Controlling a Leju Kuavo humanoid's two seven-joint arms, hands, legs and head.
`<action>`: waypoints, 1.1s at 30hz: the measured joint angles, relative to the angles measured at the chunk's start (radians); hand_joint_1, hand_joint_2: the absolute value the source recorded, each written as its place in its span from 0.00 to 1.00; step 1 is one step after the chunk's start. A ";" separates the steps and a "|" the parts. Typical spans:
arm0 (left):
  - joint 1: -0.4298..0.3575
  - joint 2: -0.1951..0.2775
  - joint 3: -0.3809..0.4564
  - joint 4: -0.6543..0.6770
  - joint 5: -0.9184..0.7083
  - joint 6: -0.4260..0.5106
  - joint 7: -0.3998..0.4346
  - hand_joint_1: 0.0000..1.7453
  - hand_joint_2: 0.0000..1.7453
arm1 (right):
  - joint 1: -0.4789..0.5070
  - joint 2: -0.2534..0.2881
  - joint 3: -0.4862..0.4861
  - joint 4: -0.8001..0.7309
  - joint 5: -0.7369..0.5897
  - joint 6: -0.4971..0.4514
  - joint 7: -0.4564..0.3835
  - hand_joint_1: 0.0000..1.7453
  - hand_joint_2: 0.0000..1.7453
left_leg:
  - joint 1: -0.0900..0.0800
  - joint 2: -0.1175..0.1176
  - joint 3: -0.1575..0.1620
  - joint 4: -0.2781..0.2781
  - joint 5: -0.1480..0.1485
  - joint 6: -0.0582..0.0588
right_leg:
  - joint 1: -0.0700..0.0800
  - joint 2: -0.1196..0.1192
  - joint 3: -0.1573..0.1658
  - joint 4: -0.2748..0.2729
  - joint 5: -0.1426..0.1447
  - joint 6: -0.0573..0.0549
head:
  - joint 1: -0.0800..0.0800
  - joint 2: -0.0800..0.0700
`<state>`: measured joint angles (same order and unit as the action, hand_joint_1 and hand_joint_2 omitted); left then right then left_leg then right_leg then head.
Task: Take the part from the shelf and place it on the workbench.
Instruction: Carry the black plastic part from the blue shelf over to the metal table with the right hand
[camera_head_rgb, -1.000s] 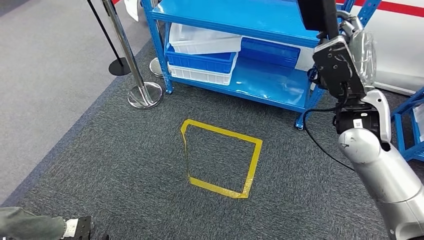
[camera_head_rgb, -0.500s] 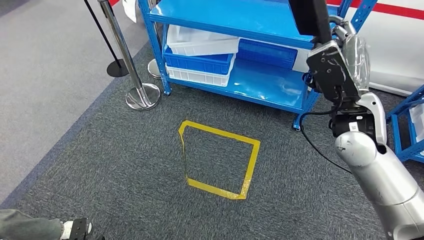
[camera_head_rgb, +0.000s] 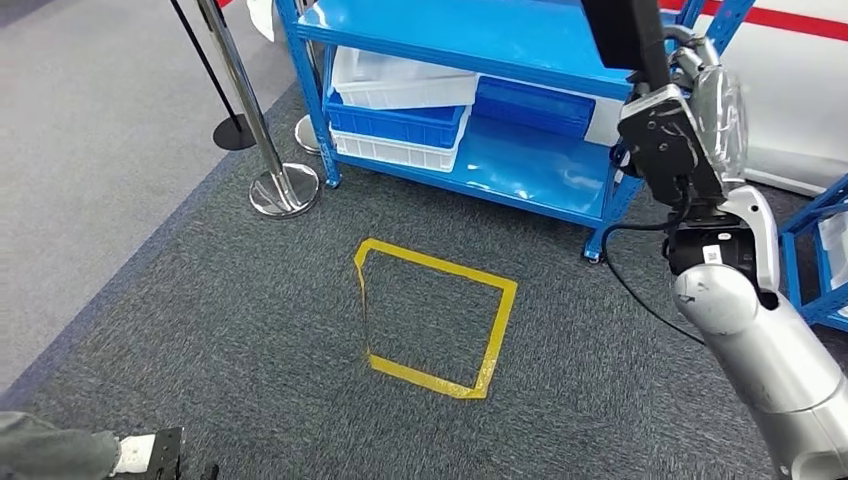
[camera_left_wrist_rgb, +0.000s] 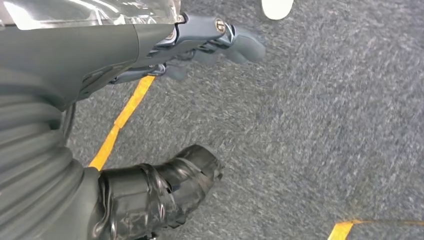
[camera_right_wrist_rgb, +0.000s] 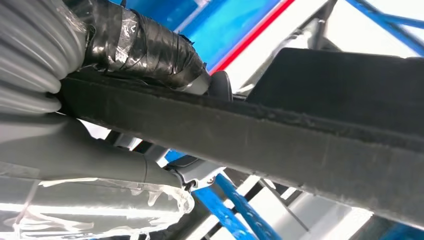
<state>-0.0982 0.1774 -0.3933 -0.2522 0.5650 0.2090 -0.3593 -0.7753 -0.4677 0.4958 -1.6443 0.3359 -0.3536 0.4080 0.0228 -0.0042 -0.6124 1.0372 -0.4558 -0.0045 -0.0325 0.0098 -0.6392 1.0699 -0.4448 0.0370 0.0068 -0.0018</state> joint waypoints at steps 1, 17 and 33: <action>0.000 0.000 0.000 0.000 0.003 -0.001 -0.001 0.00 1.00 | 0.000 0.004 0.001 0.003 0.000 -0.002 -0.007 1.00 1.00 | 0.001 0.000 -0.003 0.001 0.001 -0.005 | 0.001 0.002 -0.004 0.001 0.002 -0.012 | 0.001 0.000; -0.002 0.027 0.000 0.002 0.015 -0.017 0.006 0.00 1.00 | -0.019 0.063 0.013 0.051 0.004 -0.025 -0.041 1.00 1.00 | -0.028 0.001 -0.026 -0.005 0.023 0.034 | 0.023 0.000 0.013 -0.019 -0.004 -0.040 | -0.003 0.000; -0.003 0.015 0.000 0.004 0.004 -0.017 0.010 0.00 1.00 | -0.021 0.060 0.013 0.064 0.005 -0.021 -0.023 1.00 1.00 | -0.019 -0.014 -0.020 0.009 0.000 0.014 | 0.023 0.001 -0.017 -0.009 0.014 -0.042 | 0.000 0.000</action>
<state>-0.1011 0.1927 -0.3933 -0.2484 0.5690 0.1923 -0.3492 -0.7964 -0.4074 0.5093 -1.5800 0.3406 -0.3750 0.3852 0.0042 -0.0180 -0.6326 1.0462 -0.4554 0.0092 -0.0098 0.0105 -0.6560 1.0611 -0.4304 -0.0049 0.0070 -0.0019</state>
